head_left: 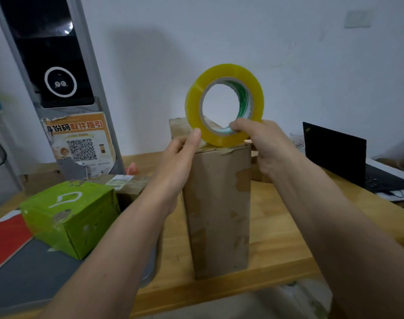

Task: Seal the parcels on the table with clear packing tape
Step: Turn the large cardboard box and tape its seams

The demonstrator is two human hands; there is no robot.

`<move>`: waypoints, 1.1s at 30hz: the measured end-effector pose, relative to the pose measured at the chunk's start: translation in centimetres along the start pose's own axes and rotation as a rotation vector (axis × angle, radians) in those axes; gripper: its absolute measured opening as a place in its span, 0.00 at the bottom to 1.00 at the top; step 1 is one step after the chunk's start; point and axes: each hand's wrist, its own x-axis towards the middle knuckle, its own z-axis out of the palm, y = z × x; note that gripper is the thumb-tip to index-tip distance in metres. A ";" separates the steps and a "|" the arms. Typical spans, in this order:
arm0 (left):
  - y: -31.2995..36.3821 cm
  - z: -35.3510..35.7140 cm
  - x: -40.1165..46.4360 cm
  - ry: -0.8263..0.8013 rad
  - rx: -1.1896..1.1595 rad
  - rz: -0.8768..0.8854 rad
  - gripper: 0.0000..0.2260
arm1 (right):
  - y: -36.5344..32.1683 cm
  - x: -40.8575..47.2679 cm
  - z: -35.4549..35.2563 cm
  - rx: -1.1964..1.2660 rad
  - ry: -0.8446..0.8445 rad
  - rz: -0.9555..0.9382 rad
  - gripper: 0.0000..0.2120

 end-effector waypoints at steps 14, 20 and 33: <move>-0.2 -0.5 -0.1 -0.023 -0.001 -0.046 0.07 | 1.1 0.4 -6.0 0.663 -0.163 0.189 0.12; -0.1 -0.2 0.0 -0.023 -0.013 -0.072 0.06 | 6.0 -1.1 -5.4 0.926 -0.181 0.237 0.19; -2.2 -1.9 -1.3 -0.049 -0.500 -0.322 0.13 | 6.0 -1.2 -2.3 0.434 -0.233 0.293 0.20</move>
